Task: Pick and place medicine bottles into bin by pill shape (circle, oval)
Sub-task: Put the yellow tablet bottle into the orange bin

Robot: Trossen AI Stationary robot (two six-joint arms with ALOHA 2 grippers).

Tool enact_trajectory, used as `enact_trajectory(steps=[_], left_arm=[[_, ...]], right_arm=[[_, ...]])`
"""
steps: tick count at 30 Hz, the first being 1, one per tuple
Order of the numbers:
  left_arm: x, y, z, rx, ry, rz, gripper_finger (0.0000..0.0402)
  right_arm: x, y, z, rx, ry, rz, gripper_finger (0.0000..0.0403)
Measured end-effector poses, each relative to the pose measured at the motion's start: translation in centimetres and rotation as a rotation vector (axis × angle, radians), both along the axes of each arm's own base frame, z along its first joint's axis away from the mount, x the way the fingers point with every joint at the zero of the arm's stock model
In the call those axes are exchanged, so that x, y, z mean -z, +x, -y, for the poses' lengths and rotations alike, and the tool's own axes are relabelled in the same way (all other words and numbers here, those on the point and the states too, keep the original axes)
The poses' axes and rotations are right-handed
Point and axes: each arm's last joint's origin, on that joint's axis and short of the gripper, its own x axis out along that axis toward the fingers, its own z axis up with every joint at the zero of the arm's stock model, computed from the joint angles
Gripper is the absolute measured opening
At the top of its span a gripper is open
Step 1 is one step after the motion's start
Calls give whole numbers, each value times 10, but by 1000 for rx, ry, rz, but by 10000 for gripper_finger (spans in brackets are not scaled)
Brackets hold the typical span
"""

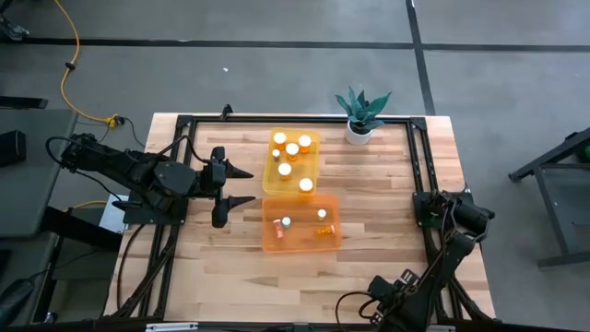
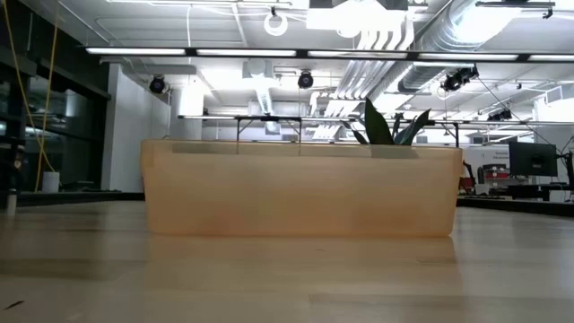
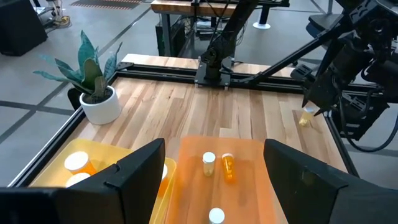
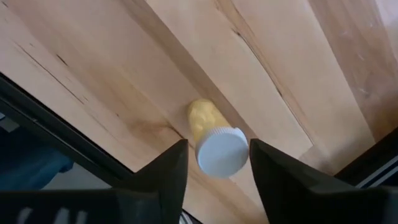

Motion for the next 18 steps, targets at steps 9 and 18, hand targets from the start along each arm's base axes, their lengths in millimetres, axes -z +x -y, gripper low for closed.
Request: enact_trajectory(steps=[9,18], left_arm=[[0,0,0,-3,2,0,264],[-5,-8,-5,-68,104,11,264]], right_arm=[[-4,1,3,-33,13,-18,94],[-78,4,41,-190,-45,374,84]])
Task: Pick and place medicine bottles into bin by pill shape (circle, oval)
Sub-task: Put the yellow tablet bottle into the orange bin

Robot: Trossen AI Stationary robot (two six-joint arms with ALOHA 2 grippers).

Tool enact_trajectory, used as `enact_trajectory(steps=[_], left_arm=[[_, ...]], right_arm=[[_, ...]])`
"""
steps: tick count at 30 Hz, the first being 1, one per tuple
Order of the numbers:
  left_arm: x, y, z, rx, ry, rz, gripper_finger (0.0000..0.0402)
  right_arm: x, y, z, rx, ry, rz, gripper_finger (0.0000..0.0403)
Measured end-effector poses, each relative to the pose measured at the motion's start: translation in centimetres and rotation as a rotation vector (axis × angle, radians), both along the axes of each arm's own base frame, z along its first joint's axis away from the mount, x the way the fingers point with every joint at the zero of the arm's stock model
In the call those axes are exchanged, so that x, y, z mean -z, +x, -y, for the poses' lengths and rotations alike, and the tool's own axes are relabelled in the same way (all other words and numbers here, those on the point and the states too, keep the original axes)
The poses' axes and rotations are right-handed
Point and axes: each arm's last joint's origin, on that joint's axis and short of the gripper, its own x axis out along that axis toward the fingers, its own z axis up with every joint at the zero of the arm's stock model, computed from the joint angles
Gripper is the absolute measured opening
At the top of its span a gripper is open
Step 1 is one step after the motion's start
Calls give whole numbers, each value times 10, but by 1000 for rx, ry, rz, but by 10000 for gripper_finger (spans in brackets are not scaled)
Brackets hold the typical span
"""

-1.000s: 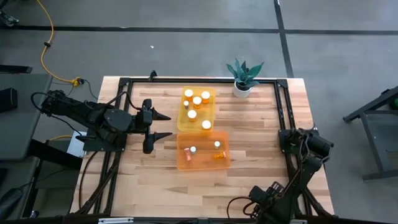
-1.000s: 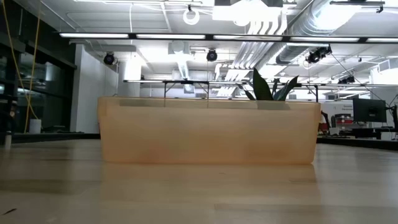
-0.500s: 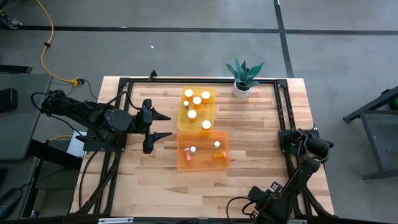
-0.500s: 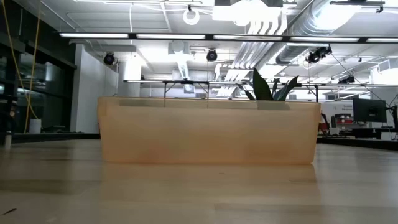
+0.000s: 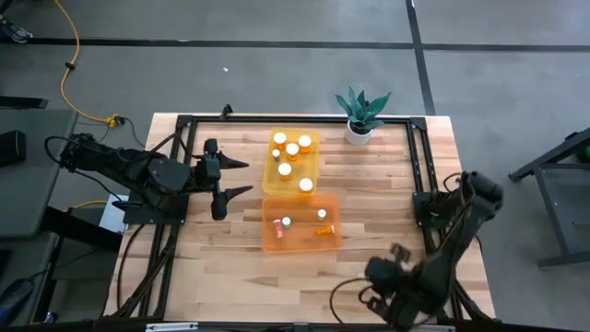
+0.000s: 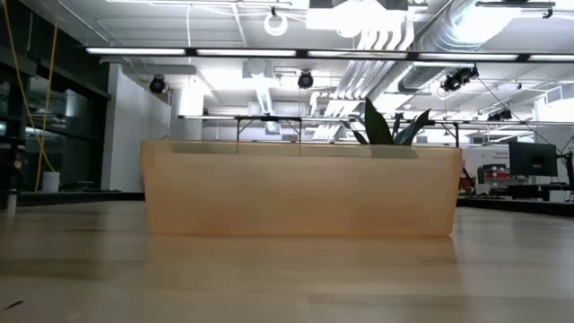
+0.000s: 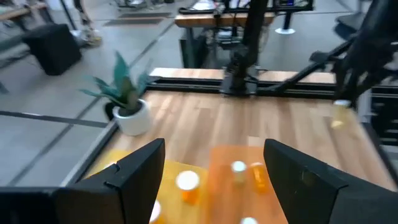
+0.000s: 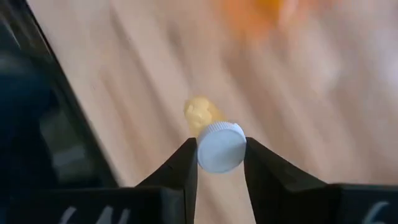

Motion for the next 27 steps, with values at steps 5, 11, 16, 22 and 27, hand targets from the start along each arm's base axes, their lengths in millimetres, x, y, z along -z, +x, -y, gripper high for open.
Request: enact_trajectory(steps=[5,11,16,22,27], left_arm=[[3,0,0,-5,42,-23,264],[51,9,1,7,63,-19,264],[94,8,-2,8,63,119,264],[129,-1,-12,60,34,308,264],[142,-6,-22,53,54,342,264]], right_arm=[[-32,24,43,-75,-199,230,84],[-11,85,93,-202,-286,177,85],[24,113,140,-228,-279,153,85],[57,125,158,-364,-163,232,88],[69,127,163,-404,-151,290,116]])
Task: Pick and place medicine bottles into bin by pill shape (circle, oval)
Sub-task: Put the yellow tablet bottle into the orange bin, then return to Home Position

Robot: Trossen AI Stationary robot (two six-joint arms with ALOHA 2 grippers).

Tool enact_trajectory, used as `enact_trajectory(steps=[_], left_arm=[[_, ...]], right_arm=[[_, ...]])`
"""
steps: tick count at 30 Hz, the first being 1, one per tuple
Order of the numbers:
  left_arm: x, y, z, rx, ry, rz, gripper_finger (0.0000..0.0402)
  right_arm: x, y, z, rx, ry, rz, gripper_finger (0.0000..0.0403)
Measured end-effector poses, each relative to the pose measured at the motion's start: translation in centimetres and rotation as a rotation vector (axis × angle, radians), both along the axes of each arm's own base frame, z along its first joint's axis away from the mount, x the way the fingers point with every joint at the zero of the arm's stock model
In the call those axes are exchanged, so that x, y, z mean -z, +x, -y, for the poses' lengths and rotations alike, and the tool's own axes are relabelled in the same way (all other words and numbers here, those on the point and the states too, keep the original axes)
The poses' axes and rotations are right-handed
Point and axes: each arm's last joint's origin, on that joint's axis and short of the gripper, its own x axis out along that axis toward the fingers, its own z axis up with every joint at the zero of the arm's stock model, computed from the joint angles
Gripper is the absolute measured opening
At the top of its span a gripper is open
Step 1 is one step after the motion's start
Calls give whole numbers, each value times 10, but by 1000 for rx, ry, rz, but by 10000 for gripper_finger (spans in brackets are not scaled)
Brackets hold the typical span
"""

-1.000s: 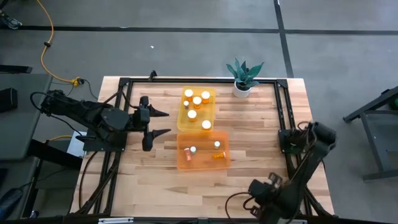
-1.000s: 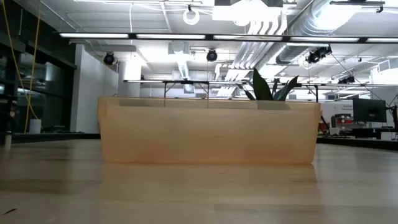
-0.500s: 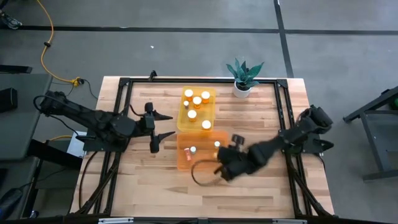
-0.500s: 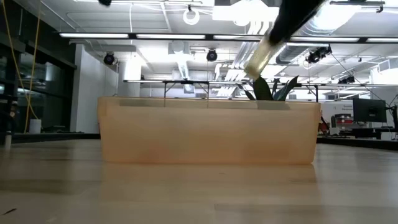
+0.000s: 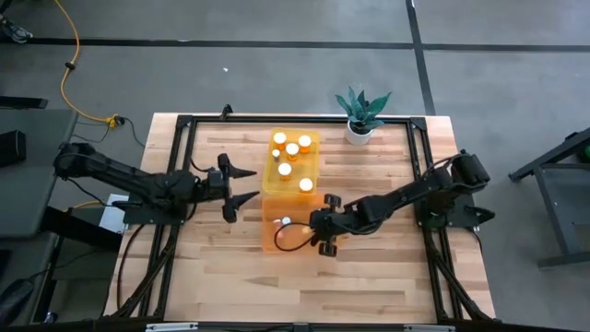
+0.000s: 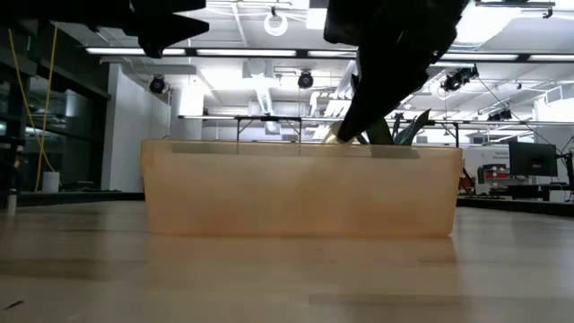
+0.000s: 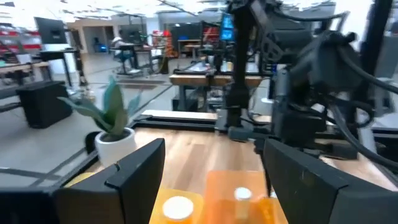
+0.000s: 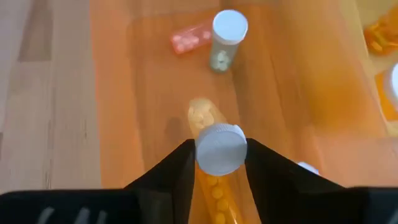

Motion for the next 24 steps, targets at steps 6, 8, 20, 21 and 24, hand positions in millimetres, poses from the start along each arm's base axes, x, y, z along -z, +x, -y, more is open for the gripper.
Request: enact_trajectory(steps=[6,8,20,21,24], left_arm=[[-4,-2,-17,6,2,26,264],[-5,-5,-23,16,5,23,264],[24,-48,-41,35,93,-24,249],[29,-53,-41,38,69,-2,243],[39,-64,-38,56,32,63,212]], right_arm=[[-1,4,9,-6,33,2,192],[-1,5,11,-18,40,-1,219],[-64,-3,27,-43,57,298,263],[-71,-6,27,-44,63,323,264],[-87,-16,23,-57,66,372,264]])
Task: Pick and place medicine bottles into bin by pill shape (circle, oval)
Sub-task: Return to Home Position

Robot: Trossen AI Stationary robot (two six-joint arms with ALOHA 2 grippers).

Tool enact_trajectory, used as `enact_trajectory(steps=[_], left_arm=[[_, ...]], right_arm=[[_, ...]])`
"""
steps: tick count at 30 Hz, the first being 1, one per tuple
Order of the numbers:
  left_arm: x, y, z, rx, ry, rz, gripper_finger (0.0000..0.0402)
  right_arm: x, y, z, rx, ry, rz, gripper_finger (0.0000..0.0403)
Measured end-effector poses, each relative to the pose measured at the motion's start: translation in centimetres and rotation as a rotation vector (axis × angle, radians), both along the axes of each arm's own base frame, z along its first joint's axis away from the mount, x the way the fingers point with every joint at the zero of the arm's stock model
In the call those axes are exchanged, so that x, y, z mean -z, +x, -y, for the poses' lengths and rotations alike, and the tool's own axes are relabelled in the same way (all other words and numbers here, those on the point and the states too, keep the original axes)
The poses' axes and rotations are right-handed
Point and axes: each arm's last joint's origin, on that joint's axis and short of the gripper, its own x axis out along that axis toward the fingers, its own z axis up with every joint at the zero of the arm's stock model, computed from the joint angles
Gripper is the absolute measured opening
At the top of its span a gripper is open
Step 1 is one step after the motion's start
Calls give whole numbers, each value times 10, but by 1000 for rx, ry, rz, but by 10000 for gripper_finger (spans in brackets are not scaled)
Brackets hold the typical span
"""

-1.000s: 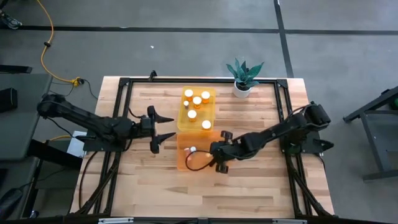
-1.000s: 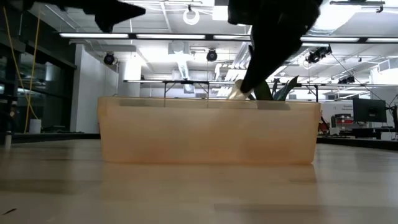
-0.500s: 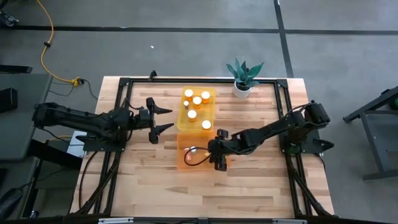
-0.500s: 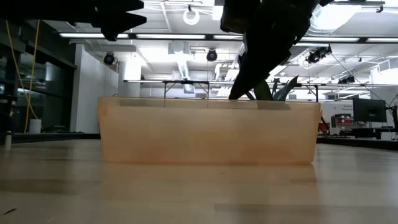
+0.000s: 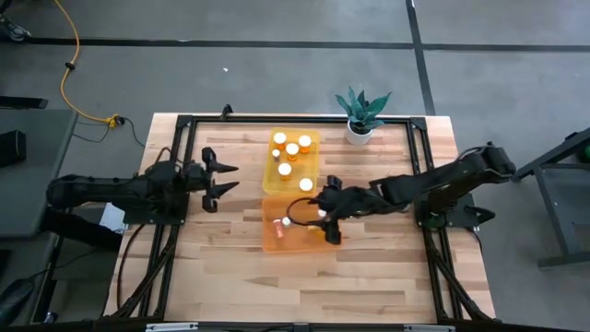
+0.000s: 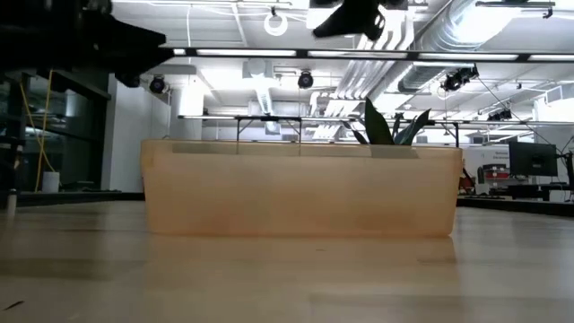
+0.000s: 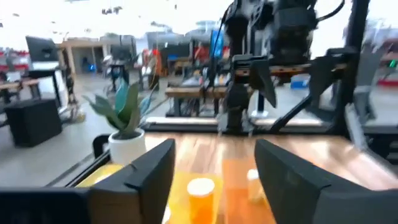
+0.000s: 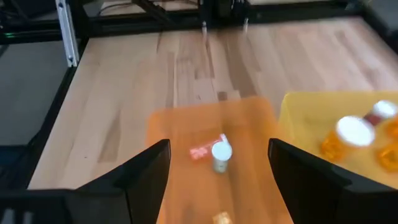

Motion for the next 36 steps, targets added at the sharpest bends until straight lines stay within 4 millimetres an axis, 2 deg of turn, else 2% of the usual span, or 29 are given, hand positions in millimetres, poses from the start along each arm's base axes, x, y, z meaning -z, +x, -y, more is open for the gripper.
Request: enact_trajectory(steps=[3,7,9,11,15,17,19,22,25,28,32,36], left_arm=[[8,-8,2,-12,-18,52,163],[19,-13,4,-30,-39,61,77],[19,-15,5,-19,-47,55,31],[19,-15,6,-2,-48,52,9],[19,-16,7,7,-53,63,12],[18,-16,7,6,-48,66,4],[18,-16,7,3,-43,69,2],[18,-17,6,-31,-29,65,10],[19,-17,5,-59,-5,51,16],[19,-17,5,-64,-1,50,16],[19,-17,5,-63,-1,49,13],[19,-17,5,-63,-1,49,12]], right_arm=[[-11,-14,-5,2,-45,8,264],[-19,-36,-11,55,-88,-34,254],[-19,-46,-13,103,-94,-74,235],[-16,-57,-17,142,-100,-116,203],[9,-85,-18,189,-45,-96,103],[25,-102,-10,207,28,-74,40],[33,-117,5,237,99,-3,12],[37,-131,32,227,182,132,19],[43,-144,61,213,181,227,6],[48,-159,81,224,175,289,6],[58,-181,84,176,187,392,1],[79,-195,79,146,199,542,1]])
